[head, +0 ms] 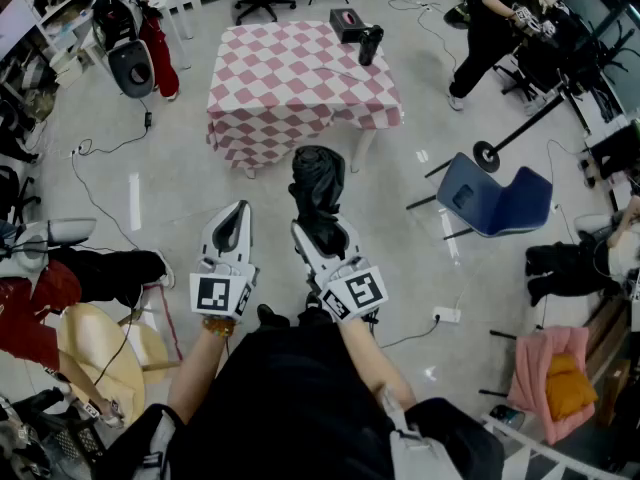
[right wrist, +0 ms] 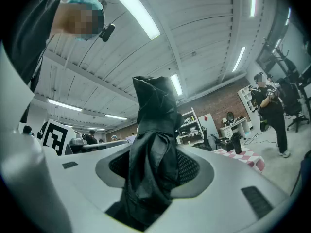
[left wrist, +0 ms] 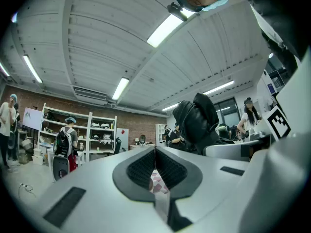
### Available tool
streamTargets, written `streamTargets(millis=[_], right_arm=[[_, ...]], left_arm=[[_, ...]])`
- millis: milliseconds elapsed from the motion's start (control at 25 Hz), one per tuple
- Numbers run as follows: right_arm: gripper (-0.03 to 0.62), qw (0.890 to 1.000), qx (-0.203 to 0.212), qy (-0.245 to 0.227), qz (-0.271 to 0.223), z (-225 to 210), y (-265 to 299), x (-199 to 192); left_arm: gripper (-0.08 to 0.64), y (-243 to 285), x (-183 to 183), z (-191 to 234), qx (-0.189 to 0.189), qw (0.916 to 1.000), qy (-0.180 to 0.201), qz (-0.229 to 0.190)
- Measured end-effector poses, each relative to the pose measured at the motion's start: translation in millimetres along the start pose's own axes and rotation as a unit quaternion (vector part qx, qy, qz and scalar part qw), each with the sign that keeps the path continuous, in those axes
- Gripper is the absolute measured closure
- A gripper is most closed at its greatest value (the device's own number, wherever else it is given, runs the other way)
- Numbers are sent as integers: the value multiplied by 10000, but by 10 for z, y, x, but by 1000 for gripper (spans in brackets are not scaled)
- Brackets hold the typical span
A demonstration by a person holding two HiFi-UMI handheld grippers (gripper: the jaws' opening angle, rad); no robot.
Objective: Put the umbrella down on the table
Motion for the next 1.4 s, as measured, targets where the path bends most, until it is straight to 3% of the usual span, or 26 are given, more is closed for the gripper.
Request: streamTargets(millis=[240,480,840,1080,1400], right_arm=[[371,9999,9,-139,25,-75,38,77],[371,9972,-43,-745,-108,-173,168,174],[371,9981,-78,-600,-150,-426,258,187],[371,9976,-168,-659,-125,-431,423,145],[371,9963,-416,-758,-36,-201,839,49]], left_arm=[[546,129,11,-57,-65,10000,26,-5],[546,352,-14,-171,-71,9999,38,81],[546,588,-80,-317,21,10000,-9,66],[546,668,-89,-178,6,10000,-56,72],[546,697,-110,371,-140,9996,-240,-24]])
Point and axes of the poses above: the fingertips, and each gripper's own axes: y forward along the fingers, z to its left, x out of its top, the point moved 10 cm from there along -y, backward along the fingers, and after that the axes turned 3 degrees about -z, right-handed, at the moved point
